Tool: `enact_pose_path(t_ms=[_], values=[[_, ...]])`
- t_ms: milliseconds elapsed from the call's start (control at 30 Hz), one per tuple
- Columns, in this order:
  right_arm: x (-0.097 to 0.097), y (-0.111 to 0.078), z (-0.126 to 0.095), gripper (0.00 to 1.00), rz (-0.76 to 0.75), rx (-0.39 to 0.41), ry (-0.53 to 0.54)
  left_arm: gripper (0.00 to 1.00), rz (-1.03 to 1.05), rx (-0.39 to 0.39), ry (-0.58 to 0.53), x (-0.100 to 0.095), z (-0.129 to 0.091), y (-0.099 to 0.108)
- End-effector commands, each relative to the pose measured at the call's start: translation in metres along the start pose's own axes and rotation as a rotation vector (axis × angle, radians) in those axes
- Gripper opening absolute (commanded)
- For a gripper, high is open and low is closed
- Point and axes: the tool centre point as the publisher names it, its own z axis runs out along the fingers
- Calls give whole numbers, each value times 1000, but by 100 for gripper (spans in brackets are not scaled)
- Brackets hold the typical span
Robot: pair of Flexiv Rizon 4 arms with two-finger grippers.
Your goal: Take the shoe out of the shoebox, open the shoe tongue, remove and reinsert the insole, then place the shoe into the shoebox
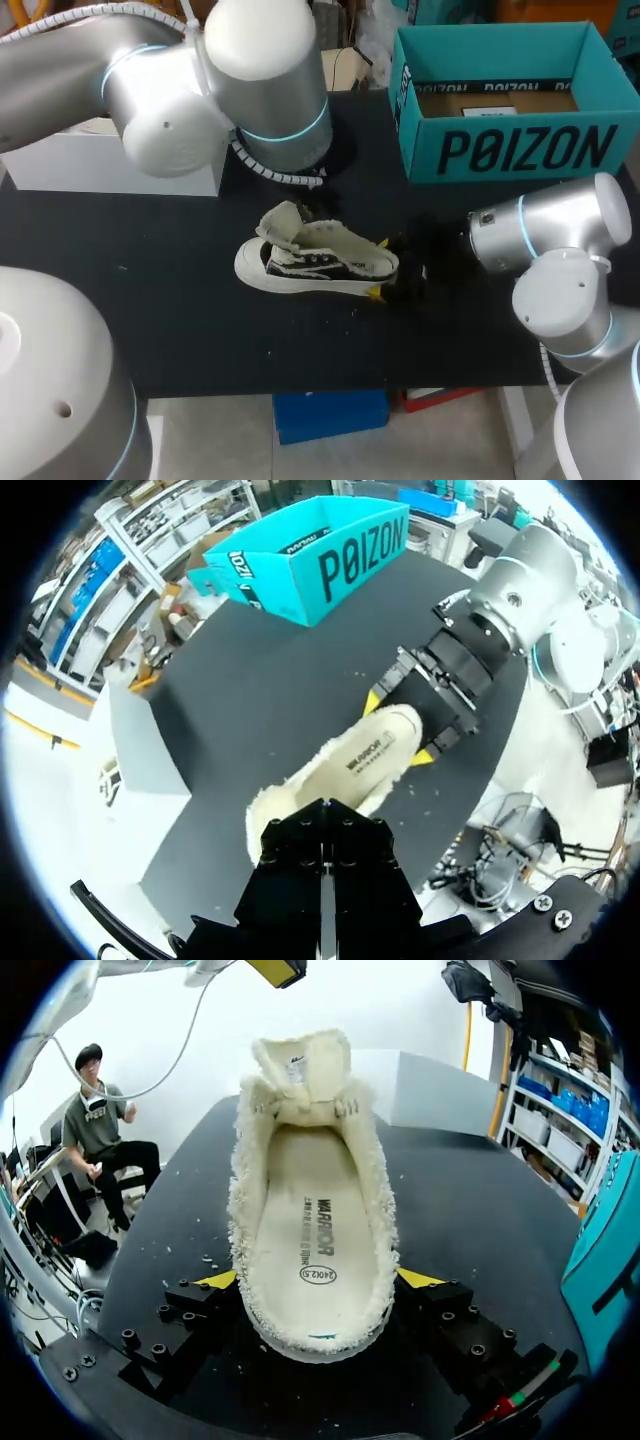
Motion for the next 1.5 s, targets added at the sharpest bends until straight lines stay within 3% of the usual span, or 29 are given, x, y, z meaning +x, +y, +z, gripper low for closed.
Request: enact_pose_path(t_ms=[33, 133, 167, 267, 433, 600, 933, 1033, 1100, 1167, 1500], values=[[-1, -2, 0, 0, 1, 0, -1, 0, 119, 8, 200, -6, 2, 11], [-1, -2, 0, 0, 1, 0, -1, 0, 183, -51, 317, -5, 2, 12], [-1, -2, 0, 0, 1, 0, -1, 0, 206, -101, 299, -5, 1, 12], [-1, -2, 0, 0, 1, 0, -1, 0, 242, -147, 326, -5, 0, 11], [-1, -2, 0, 0, 1, 0, -1, 0, 295, -160, 347, -4, 0, 8], [-1, -2, 0, 0, 1, 0, -1, 0, 319, -109, 368, 0, 3, 5], [-1, -2, 0, 0, 1, 0, -1, 0, 319, -109, 368, 0, 3, 5], [-1, -2, 0, 0, 1, 0, -1, 0, 349, -146, 250, 4, 1, 6], [-1, -2, 0, 0, 1, 0, -1, 0, 428, -110, 234, 7, -3, 4], [-1, -2, 0, 0, 1, 0, -1, 0, 490, -123, 201, 9, -2, 0], [-1, -2, 0, 0, 1, 0, -1, 0, 786, -3, 332, 14, 3, -13]])
